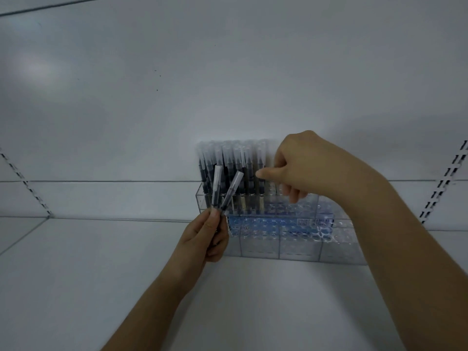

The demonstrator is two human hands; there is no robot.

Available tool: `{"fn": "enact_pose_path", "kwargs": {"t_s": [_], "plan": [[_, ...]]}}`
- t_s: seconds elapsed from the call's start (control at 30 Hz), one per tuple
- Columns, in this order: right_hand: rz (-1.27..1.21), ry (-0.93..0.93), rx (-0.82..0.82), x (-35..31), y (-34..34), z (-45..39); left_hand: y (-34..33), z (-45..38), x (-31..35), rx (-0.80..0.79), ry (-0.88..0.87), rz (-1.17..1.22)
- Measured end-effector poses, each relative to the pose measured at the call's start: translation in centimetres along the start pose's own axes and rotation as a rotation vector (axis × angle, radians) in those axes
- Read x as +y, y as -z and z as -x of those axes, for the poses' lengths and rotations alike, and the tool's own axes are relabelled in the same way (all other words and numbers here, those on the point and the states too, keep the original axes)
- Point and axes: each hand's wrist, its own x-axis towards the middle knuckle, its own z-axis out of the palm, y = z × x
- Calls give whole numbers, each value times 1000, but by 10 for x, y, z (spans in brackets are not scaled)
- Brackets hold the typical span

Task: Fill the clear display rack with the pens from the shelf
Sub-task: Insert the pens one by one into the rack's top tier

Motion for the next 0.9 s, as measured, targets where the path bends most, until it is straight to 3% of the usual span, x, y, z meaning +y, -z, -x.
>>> {"fn": "enact_pose_path", "kwargs": {"t_s": [0.2, 0.33, 0.63, 0.73, 0.9], "plan": [[-318, 104, -280, -21, -11, 4, -1, 3, 1, -12, -36, -16], [-548, 96, -282, -22, -26, -5, -1, 4, 2, -25, -36, 0], [-751, 192, 254, -15, 9, 4, -6, 4, 1, 1, 18, -60], [-697, 162, 459, 9, 32, 7, -5, 3, 0, 14, 12, -101], [-498, 102, 496, 34, 25, -5, -2, 2, -3, 6, -7, -85]]}}
